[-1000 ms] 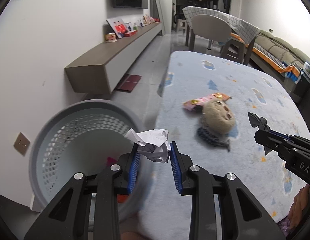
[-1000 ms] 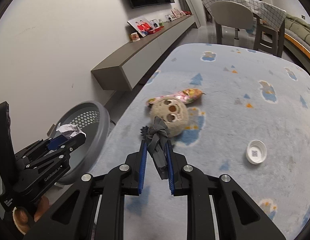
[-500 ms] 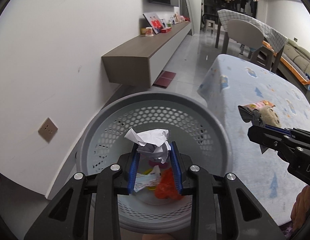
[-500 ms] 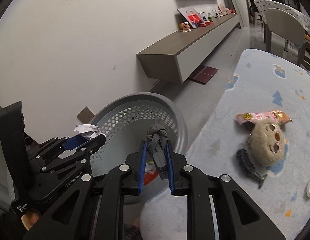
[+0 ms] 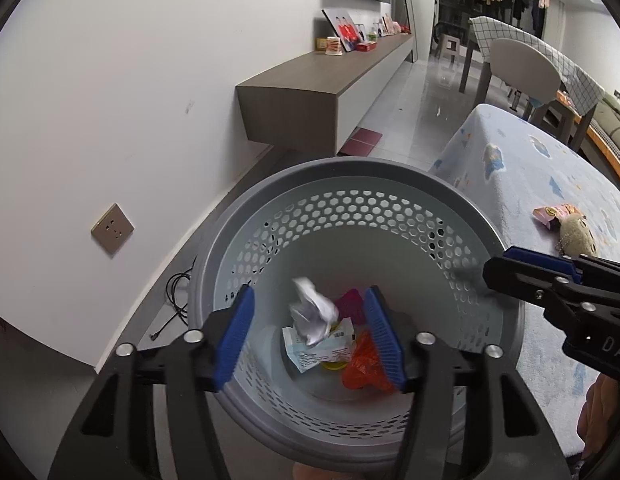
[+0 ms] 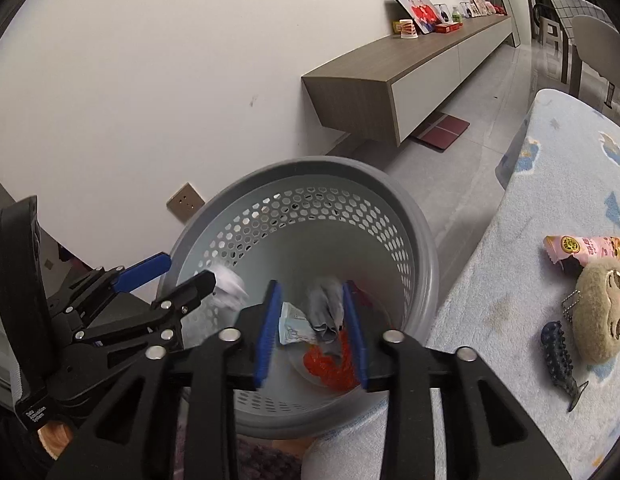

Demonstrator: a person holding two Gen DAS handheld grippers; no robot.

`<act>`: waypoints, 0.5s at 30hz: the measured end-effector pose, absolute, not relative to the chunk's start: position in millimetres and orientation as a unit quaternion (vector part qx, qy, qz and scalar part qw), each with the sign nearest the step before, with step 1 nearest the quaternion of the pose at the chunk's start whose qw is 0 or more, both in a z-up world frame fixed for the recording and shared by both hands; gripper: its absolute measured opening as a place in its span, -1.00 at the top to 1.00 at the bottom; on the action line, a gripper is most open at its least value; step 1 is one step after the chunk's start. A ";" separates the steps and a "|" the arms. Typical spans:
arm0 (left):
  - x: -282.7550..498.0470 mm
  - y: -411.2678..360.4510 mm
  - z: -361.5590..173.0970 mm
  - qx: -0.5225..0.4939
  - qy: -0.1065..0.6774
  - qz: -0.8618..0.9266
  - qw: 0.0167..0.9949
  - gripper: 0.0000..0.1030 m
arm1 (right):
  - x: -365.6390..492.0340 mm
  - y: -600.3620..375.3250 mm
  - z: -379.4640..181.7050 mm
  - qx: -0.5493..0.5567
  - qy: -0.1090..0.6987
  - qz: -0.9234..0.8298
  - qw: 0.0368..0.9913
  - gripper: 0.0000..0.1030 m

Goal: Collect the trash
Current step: 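Carry paper and cloth over the wastebasket and open both grippers to drop them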

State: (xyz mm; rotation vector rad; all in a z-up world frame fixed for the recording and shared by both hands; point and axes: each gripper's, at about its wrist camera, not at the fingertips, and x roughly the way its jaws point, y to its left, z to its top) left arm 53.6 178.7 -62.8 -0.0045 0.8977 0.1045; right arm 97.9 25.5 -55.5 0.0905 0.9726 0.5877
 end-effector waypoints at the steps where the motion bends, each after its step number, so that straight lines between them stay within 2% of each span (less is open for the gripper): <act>1: 53.5 179.4 -63.2 -0.002 0.435 0.052 0.899 -0.12 | 96.9 24.9 -55.0 0.042 0.458 0.276 0.844 0.31; 15: 46.8 180.0 -69.2 -0.006 0.444 0.064 0.894 -0.27 | 87.6 23.3 -55.0 0.045 0.455 0.267 0.848 0.31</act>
